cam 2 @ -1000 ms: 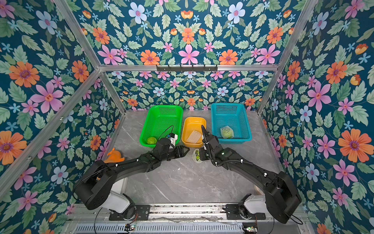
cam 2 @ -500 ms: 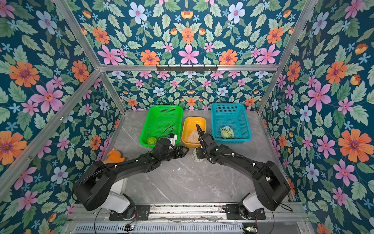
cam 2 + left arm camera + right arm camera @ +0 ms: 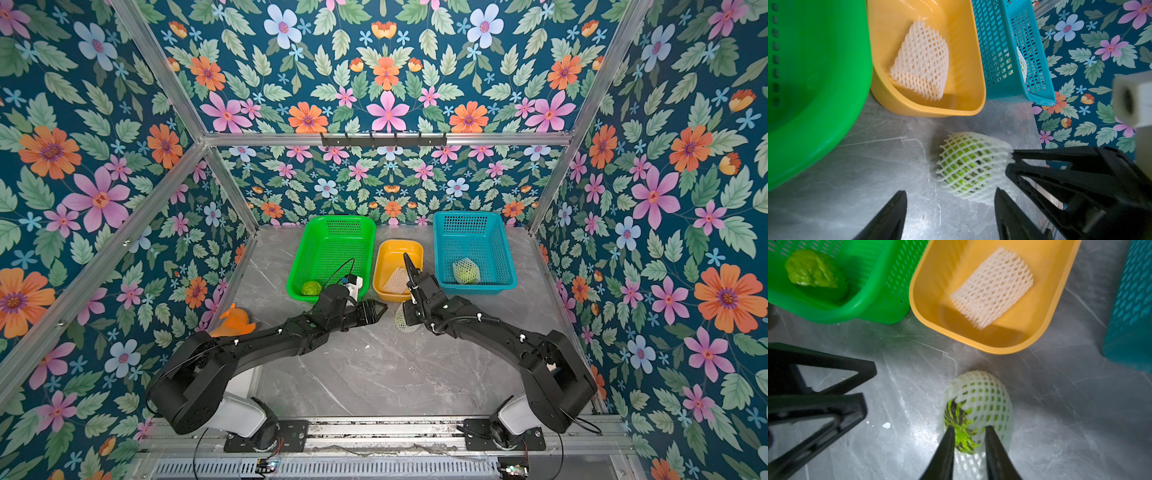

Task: Sleeve custard apples in foam nets
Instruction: Put on the foam net on the custard apple.

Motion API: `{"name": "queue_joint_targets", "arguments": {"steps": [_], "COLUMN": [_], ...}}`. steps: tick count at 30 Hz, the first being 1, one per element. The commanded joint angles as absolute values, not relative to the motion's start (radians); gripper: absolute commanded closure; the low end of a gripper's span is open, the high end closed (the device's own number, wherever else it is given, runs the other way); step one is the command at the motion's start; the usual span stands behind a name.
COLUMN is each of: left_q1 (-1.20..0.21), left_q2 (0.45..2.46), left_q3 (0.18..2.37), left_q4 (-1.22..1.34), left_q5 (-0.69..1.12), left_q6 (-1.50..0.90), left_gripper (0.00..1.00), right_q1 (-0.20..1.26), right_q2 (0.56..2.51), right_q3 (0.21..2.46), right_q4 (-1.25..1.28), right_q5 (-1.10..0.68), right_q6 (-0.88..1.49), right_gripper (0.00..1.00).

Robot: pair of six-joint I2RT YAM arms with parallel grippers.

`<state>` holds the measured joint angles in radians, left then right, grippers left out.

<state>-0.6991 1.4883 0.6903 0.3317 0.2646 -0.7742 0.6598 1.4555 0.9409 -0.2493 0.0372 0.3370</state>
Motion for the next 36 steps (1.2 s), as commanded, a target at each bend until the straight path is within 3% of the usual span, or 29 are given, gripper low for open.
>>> {"name": "queue_joint_targets", "arguments": {"steps": [1, 9, 15, 24, 27, 36], "left_q1": [-0.695, -0.683, -0.681, -0.68, -0.679, -0.679], "left_q2": [1.485, 1.469, 1.456, 1.435, 1.433, 1.437], "left_q3": [0.691, 0.674, 0.66, 0.655, 0.656, 0.67], "left_q4": [0.337, 0.35, 0.351, 0.339, 0.333, 0.324], "left_q5": [0.249, 0.247, 0.247, 0.241, 0.236, 0.234], "left_q6": [-0.763, -0.761, -0.762, -0.762, -0.76, -0.756], "left_gripper": [0.28, 0.28, 0.28, 0.28, 0.28, 0.28], "right_q1": [0.661, 0.67, 0.72, 0.781, 0.78, 0.767], "right_q2": [1.42, 1.315, 1.31, 1.407, 1.444, 1.549], "right_q3": [0.934, 0.802, 0.685, 0.639, 0.669, 0.77], "right_q4": [-0.288, -0.202, -0.041, 0.122, 0.131, 0.095], "right_q5": [0.049, 0.012, -0.011, 0.195, 0.256, 0.225], "right_q6": [0.365, 0.411, 0.353, 0.261, 0.24, 0.233], "right_gripper": [0.49, 0.01, 0.01, 0.01, 0.1, 0.23]}}
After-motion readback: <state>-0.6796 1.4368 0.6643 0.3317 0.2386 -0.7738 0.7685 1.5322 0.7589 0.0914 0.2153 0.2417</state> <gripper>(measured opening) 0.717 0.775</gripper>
